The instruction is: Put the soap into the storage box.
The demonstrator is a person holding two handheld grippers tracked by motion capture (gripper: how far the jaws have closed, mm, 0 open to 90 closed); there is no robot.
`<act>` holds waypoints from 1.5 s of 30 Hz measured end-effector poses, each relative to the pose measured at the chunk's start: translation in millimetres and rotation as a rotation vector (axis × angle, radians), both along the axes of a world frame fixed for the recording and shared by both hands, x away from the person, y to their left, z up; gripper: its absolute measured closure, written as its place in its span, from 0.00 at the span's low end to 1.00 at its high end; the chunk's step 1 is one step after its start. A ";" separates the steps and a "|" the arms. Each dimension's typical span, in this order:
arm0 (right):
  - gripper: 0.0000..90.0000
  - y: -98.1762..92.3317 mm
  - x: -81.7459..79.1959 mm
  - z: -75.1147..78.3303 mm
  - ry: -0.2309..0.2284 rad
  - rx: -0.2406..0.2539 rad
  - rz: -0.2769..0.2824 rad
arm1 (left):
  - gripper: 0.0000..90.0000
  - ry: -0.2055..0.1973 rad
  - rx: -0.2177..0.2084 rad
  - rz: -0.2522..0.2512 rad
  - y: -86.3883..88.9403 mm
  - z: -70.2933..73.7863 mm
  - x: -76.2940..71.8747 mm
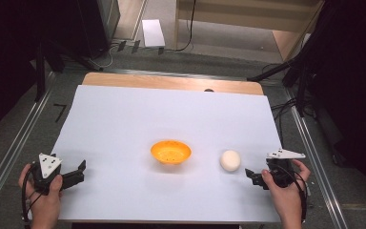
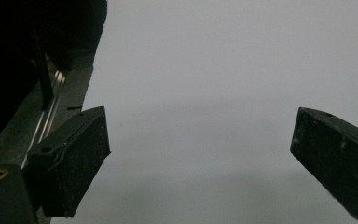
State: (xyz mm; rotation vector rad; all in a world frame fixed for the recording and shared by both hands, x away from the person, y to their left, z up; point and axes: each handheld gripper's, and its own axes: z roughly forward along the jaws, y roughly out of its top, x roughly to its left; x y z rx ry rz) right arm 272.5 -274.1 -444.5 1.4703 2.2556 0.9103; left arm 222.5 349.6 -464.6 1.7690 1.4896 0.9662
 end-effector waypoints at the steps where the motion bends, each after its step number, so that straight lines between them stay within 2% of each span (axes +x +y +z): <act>1: 0.09 1.2 0.2 -0.3 0.003 -0.001 0.003 | 0.06 0.001 0.001 0.000 -0.1 0.0 -0.1; 19: 0.02 27.9 10.6 -1.4 0.037 0.003 0.078 | 0.06 0.002 0.001 0.001 -0.1 0.0 0.0; 33: 0.02 51.0 22.3 -1.2 0.066 0.010 0.114 | 0.06 0.002 0.001 0.000 0.2 0.2 0.0; 38: 0.05 56.2 25.0 -0.6 0.064 0.017 0.116 | 0.06 0.003 0.000 0.000 0.2 0.1 0.0; 45: 0.14 58.8 30.0 -1.2 0.070 0.049 0.073 | 0.06 0.003 0.001 0.000 0.2 0.1 0.0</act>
